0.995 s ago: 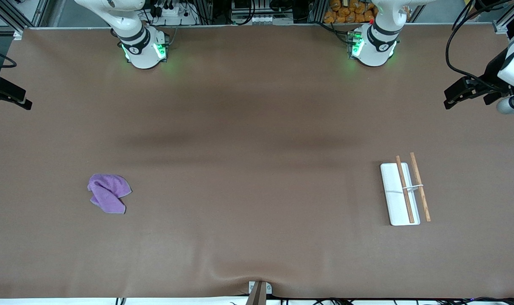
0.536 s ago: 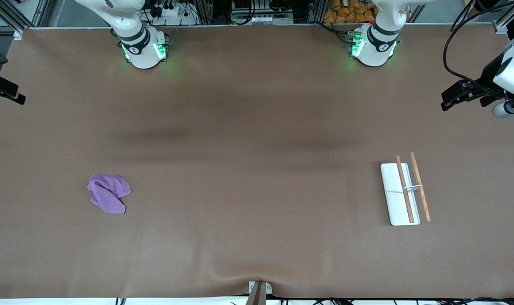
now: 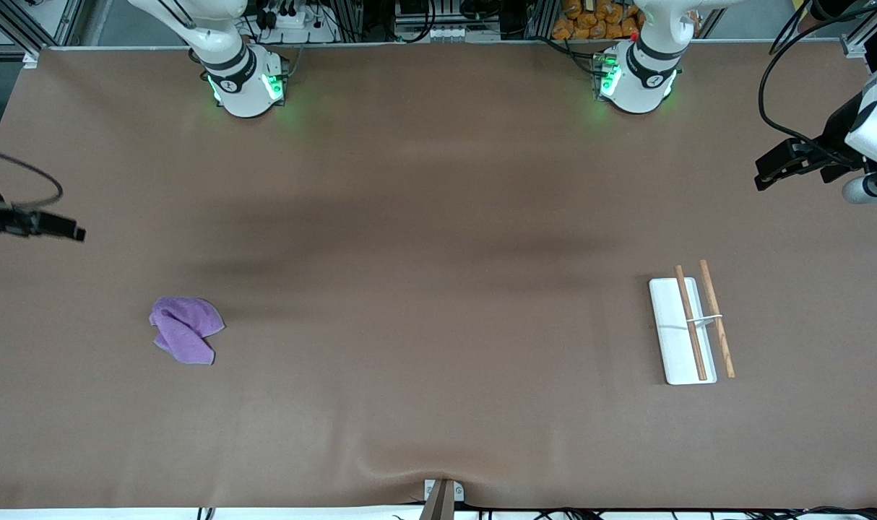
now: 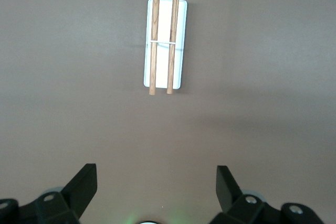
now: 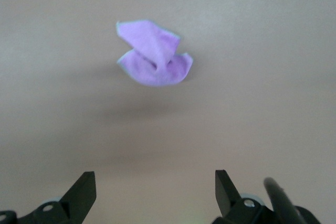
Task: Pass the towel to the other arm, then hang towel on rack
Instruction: 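Lower the right gripper onto the lilac towel and grasp it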
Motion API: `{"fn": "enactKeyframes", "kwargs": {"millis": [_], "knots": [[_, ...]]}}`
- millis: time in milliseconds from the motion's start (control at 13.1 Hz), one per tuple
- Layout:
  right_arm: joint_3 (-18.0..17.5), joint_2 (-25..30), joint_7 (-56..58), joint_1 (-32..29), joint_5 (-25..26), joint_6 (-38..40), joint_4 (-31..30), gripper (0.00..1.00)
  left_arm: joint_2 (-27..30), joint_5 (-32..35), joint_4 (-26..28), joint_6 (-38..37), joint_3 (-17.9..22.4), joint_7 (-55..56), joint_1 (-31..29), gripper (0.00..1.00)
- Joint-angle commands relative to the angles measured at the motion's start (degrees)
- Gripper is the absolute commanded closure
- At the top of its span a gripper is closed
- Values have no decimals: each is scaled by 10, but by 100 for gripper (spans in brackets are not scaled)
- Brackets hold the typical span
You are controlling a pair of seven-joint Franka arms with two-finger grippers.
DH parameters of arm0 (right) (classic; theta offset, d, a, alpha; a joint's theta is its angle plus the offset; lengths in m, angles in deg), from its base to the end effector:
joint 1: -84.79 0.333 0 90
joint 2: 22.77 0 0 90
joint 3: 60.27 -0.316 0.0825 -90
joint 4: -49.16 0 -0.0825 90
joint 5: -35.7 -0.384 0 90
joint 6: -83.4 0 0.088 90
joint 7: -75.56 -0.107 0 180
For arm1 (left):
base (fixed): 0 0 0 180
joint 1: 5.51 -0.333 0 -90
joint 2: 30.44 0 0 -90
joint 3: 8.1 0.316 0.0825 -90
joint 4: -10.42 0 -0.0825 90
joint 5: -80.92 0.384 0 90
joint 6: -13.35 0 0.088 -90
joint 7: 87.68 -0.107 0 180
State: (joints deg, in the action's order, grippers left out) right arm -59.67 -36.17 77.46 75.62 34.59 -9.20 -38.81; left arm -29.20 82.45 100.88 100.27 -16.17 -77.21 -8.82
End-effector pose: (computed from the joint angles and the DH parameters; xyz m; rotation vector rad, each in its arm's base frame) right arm 0.6084 -0.1021 0.5073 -3.0930 0.2163 0.2338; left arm 0.5405 -0.0429 0.6279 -3.1023 -0.1563 0.0560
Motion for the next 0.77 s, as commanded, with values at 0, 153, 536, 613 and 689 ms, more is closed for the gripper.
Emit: {"fn": "enactKeyframes", "kwargs": {"millis": [0,153,536,613,689], "knots": [[-9,-45,-37,-11,5,-40,11,0,-2,-13,1,-3,0,-12,-4,0],[-8,-88,-44,-13,6,-106,12,0,-4,-13,0,-2,0,-12,-4,0],[-9,-168,-36,-8,5,-192,10,0,-9,-13,0,-1,-1,-11,-2,0],[-9,-184,-37,-3,5,-196,7,0,-10,-13,0,-1,-2,-11,-2,0],[-9,-204,-37,5,4,-216,6,0,-11,-12,0,2,-4,-11,-2,0]]}}
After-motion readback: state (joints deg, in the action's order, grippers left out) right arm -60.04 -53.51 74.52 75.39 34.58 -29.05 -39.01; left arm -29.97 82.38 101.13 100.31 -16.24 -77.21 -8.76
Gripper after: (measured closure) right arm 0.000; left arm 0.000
